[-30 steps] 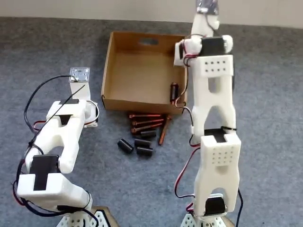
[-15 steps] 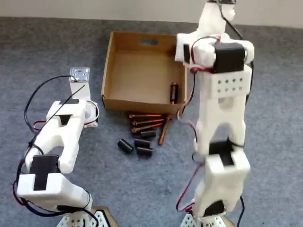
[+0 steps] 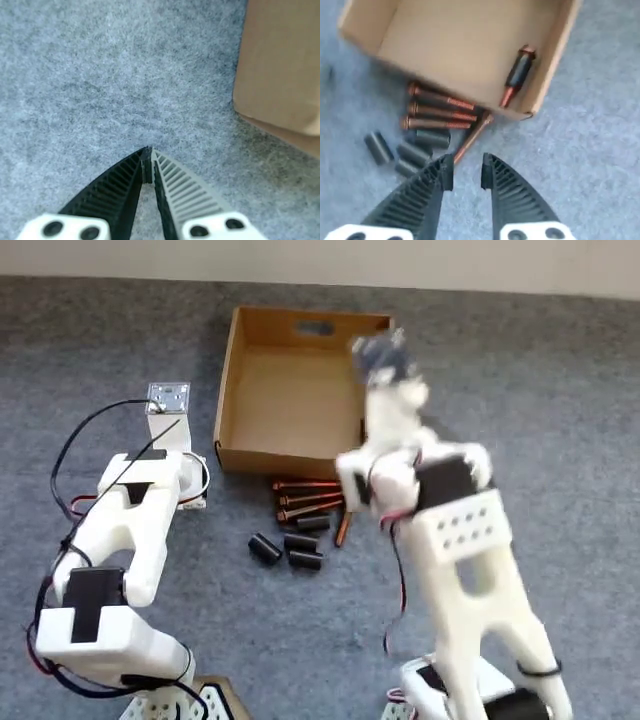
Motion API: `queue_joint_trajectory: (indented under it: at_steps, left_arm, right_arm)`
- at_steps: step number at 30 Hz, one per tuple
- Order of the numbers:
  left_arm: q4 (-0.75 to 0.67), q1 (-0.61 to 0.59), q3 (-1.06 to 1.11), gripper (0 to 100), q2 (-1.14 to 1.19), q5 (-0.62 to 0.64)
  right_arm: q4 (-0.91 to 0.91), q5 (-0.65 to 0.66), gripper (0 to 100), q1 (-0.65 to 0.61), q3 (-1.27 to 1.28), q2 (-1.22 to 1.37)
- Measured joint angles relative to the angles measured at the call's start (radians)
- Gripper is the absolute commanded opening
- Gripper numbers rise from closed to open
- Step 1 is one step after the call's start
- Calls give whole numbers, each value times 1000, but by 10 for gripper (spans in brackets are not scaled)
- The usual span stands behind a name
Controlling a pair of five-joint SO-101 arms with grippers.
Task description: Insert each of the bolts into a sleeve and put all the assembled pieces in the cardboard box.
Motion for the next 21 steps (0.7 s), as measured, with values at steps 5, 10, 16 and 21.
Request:
queue_joint_trajectory:
  at_steps: [5, 10, 16, 21]
  left_arm:
    - [0, 0, 0, 10, 0, 0]
    - [0, 0, 0, 10, 0, 0]
    - [0, 0, 0, 10, 0, 0]
    - [0, 0, 0, 10, 0, 0]
  right_arm:
    - [-189, 72, 92, -95, 333, -115]
    - [-282, 126, 92, -181, 439, -94]
    - [-321, 196, 89, -272, 442, 20]
    - [-351, 252, 89, -301, 442, 147]
